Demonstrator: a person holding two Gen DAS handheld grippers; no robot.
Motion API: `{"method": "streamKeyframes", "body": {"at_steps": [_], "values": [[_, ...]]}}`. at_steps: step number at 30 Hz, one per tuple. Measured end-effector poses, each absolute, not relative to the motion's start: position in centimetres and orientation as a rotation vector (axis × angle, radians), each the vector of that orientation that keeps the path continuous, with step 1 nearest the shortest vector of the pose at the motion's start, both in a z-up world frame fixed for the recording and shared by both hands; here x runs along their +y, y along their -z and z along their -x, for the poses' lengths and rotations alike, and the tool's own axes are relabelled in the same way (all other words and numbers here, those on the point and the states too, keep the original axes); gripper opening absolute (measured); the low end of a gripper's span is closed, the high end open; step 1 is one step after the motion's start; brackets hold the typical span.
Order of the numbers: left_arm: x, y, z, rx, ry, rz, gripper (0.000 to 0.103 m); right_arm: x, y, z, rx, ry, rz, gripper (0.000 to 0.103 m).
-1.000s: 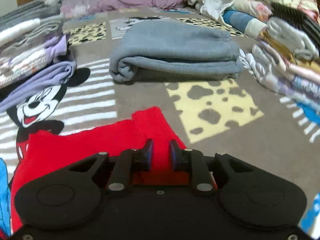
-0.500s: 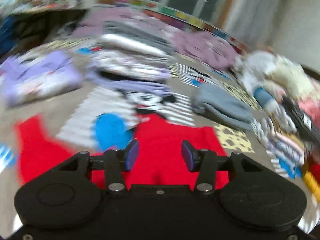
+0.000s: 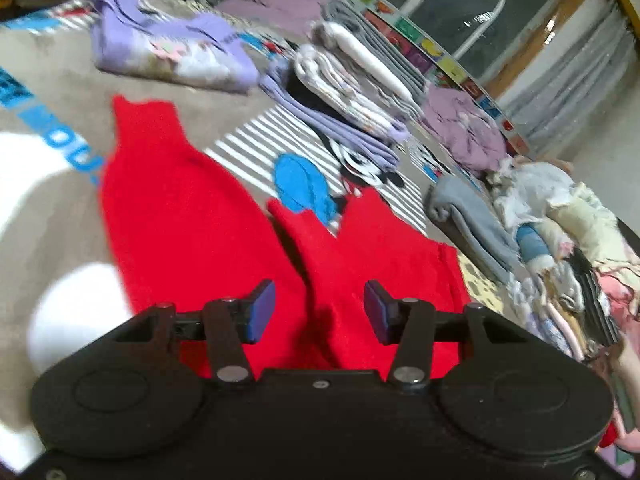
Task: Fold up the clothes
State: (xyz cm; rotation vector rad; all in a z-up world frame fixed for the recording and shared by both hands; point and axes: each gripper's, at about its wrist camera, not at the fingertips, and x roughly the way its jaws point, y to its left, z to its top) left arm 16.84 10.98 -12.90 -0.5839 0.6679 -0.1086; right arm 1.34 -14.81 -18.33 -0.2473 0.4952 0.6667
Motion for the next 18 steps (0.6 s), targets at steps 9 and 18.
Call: {"method": "streamKeyframes", "body": {"at_steps": [9,18], "values": [[9.0,14.2,-18.3,0.720,0.112,0.533,0.013,-15.4,18.3,-0.3,0.454,-0.670,0.230,0.069],[7.2,10.3,-18.0,0.629,0.179,0.565,0.001,-16.6,18.2,-0.8,0.447,-0.685,0.185,0.068]]}}
